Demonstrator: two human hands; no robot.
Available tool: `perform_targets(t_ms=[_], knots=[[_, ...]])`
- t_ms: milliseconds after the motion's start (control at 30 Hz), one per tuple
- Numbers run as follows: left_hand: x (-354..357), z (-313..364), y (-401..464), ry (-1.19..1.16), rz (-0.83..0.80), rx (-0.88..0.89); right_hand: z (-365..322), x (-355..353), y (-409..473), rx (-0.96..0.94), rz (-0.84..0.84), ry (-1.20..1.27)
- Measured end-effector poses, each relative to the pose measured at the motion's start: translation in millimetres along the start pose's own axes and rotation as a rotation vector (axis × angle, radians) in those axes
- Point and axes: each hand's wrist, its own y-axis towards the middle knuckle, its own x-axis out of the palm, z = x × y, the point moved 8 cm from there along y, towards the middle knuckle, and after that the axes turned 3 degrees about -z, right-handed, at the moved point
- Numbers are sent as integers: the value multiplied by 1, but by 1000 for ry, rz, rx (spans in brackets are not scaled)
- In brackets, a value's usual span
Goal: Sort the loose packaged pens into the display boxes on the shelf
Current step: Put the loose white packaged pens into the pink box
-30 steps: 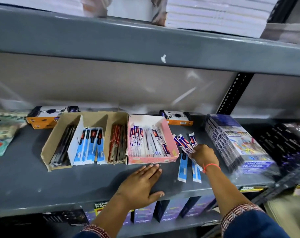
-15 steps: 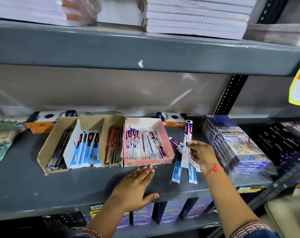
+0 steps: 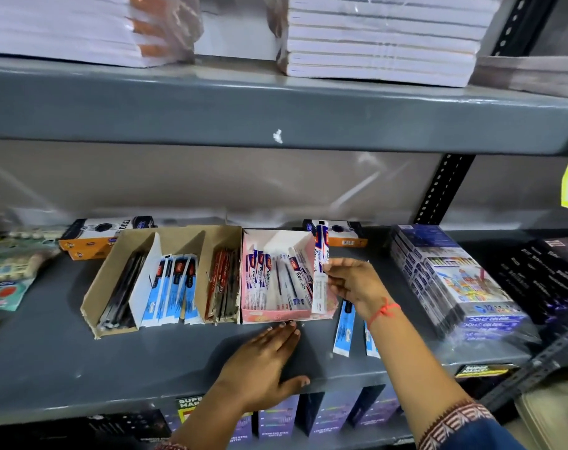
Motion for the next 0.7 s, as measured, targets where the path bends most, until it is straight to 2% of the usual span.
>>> perform_targets(t_ms=[333, 433, 533, 600, 700], knots=[[-6, 1, -1, -53, 28, 21, 12, 71, 41, 129, -64, -199], [-2, -3, 1, -79, -25, -10, 33, 84, 59, 199, -101, -333], [-8, -2, 1, -73, 51, 8, 27, 102, 58, 189, -119, -372], [-1, 1, 1, -97, -46, 21, 23, 109, 56, 175, -118, -446], [-4, 2, 2, -101, -32, 34, 28, 111, 66, 138, -143, -560]])
